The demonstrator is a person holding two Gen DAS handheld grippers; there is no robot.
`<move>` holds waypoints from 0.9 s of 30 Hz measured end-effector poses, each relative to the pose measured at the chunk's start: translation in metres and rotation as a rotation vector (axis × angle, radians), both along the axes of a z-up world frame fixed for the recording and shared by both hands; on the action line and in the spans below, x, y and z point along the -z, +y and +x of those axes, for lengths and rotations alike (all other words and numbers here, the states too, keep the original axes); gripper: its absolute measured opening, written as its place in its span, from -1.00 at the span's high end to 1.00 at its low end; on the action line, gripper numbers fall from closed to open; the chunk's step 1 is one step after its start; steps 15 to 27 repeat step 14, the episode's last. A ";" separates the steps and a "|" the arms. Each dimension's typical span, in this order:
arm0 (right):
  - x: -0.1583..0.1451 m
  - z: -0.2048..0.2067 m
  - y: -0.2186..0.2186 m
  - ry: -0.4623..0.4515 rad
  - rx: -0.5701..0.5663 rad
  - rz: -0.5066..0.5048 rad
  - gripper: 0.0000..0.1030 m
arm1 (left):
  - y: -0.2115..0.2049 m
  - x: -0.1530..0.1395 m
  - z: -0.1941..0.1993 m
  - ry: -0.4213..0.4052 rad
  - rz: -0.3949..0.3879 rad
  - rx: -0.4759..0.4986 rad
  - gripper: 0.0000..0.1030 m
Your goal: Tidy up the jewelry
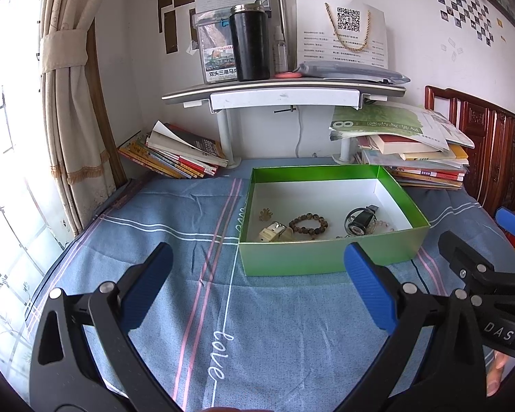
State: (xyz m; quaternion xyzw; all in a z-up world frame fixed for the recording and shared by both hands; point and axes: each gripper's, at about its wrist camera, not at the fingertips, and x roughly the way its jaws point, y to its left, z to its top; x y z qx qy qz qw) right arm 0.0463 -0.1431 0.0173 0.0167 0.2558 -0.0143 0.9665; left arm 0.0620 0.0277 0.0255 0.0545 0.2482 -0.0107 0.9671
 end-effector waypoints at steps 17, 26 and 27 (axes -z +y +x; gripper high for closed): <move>0.002 0.000 -0.001 0.004 -0.002 0.001 -0.94 | 0.003 0.001 0.002 0.006 0.006 0.010 -0.92; 0.002 0.000 -0.001 0.004 -0.002 0.001 -0.94 | 0.003 0.001 0.002 0.006 0.006 0.010 -0.92; 0.002 0.000 -0.001 0.004 -0.002 0.001 -0.94 | 0.003 0.001 0.002 0.006 0.006 0.010 -0.92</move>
